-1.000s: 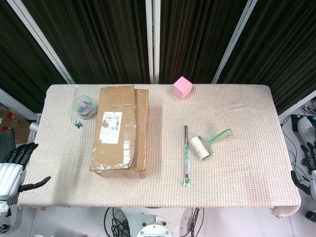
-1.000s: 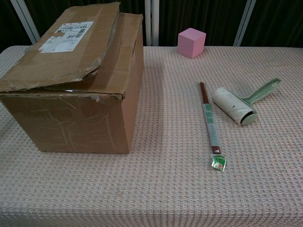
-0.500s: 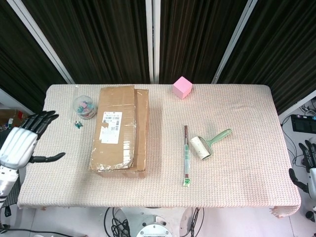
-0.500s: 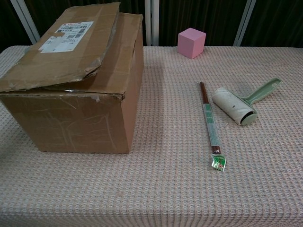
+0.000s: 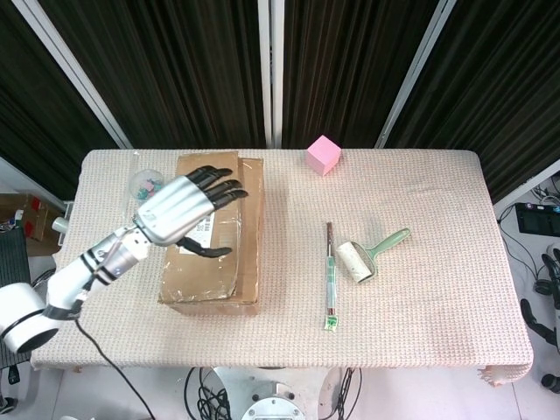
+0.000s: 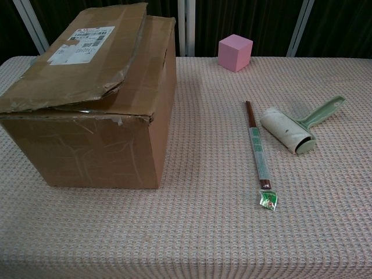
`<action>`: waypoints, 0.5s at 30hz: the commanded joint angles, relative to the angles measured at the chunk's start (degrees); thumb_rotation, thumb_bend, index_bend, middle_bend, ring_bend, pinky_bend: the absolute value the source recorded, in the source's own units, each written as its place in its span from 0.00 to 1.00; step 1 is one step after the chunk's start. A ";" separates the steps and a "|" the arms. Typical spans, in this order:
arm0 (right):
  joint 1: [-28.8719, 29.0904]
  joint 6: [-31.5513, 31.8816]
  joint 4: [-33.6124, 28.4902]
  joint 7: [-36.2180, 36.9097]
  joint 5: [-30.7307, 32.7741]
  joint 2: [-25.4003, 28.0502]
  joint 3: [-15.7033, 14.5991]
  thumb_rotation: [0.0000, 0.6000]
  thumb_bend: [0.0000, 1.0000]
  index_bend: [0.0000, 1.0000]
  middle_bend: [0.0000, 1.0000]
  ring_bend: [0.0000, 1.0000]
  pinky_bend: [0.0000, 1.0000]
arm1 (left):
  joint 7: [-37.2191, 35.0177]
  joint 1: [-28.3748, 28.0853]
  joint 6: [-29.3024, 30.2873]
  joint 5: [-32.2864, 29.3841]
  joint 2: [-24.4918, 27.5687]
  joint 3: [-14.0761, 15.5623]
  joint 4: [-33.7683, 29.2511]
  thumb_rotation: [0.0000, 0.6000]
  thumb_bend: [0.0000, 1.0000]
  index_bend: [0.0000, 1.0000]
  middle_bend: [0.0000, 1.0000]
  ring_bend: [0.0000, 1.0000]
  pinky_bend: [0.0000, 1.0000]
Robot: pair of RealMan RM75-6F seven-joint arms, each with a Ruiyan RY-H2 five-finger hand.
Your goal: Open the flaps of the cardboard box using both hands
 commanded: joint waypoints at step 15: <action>-1.02 4.84 -4.10 0.29 -1.93 3.66 0.74 1.00 0.29 0.00 0.00 0.00 0.00 | -2.23 -11.02 -8.69 4.54 -10.35 6.22 8.57 0.34 0.37 0.25 0.28 0.09 0.19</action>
